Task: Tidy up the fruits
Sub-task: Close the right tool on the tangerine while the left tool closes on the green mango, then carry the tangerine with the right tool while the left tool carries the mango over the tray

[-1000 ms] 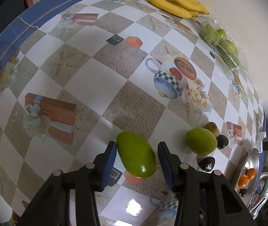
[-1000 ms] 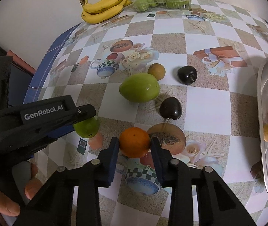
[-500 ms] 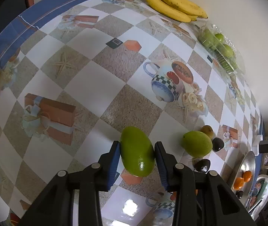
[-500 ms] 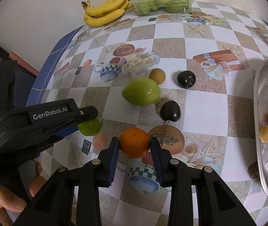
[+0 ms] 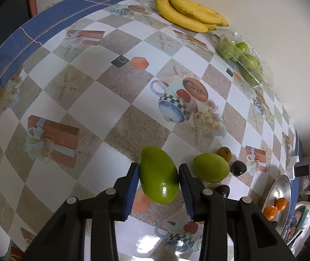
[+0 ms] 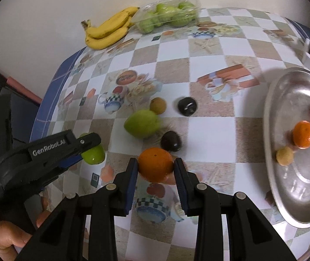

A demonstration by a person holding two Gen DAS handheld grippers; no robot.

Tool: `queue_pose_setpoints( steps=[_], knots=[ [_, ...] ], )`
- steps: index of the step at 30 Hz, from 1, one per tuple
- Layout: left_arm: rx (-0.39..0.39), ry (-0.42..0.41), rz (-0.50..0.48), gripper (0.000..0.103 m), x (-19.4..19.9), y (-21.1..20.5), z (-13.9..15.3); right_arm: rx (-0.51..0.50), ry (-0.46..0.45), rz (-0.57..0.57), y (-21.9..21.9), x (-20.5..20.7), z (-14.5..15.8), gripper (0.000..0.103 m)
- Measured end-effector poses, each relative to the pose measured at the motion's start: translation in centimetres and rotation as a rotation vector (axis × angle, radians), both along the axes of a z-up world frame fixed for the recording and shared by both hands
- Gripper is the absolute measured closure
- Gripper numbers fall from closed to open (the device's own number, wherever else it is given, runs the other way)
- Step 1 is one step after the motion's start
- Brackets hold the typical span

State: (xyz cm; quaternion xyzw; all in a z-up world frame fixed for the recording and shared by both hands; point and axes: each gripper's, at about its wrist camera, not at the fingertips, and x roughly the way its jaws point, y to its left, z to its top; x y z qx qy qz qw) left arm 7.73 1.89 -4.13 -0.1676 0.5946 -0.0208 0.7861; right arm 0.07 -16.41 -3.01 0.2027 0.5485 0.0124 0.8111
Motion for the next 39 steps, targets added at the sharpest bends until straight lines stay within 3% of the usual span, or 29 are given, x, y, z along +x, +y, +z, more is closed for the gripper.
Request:
queue_pose_setpoints(
  steps=[10, 16, 22, 30, 33, 39],
  knots=[
    [-0.004, -0.038, -0.046, 0.063, -0.7, -2.6, 1.2, 0.002, -0.023, -0.124, -4.7, -0.9, 1.3, 0.068],
    [-0.01, -0.079, -0.126, 0.063, -1.7, -6.0, 2.4, 0.002, -0.057, -0.218, -8.2, -2.1, 2.5, 0.068],
    [-0.013, -0.131, -0.291, 0.063, -4.0, -11.3, 3.9, -0.031, -0.083, -0.328, -12.4, -3.9, 3.5, 0.068],
    [0.015, -0.193, -0.603, 0.063, -8.7, -20.2, 4.6, -0.067, -0.038, -0.513, -19.2, -7.1, 2.8, 0.068],
    [0.018, -0.207, -0.679, 0.063, -9.9, -22.5, 4.4, -0.077, -0.038, -0.546, -20.9, -8.1, 2.7, 0.068],
    [0.055, -0.246, -0.721, 0.063, -9.9, -24.8, 3.7, -0.059, -0.024, -0.552, -21.9, -8.7, 2.1, 0.067]
  ],
)
